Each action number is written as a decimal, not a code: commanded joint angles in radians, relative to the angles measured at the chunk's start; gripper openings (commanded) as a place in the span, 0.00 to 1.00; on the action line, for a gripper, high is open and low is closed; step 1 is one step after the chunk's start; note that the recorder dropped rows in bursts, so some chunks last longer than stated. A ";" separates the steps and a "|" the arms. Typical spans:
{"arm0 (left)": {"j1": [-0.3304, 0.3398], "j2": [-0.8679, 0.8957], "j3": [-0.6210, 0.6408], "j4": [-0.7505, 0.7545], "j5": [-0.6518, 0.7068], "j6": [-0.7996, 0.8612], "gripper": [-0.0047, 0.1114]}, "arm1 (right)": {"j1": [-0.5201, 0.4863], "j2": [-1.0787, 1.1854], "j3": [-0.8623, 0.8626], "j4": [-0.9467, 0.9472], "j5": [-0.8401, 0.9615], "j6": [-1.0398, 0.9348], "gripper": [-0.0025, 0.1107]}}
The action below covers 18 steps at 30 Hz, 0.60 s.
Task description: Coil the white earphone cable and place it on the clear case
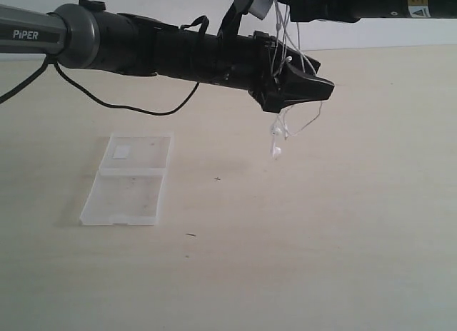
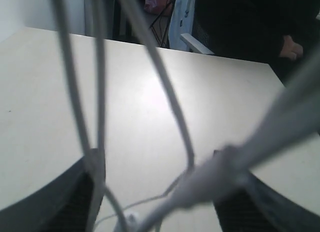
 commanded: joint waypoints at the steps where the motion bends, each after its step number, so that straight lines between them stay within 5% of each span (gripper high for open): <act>1: -0.003 0.007 0.000 -0.003 -0.001 0.004 0.51 | 0.001 -0.008 -0.009 0.011 0.019 0.005 0.02; 8: -0.003 0.007 0.000 0.001 -0.001 0.004 0.27 | 0.001 -0.008 -0.009 0.016 0.045 0.005 0.02; 18: 0.002 0.007 0.000 0.001 -0.012 0.002 0.32 | 0.001 -0.008 -0.009 0.018 0.152 0.005 0.02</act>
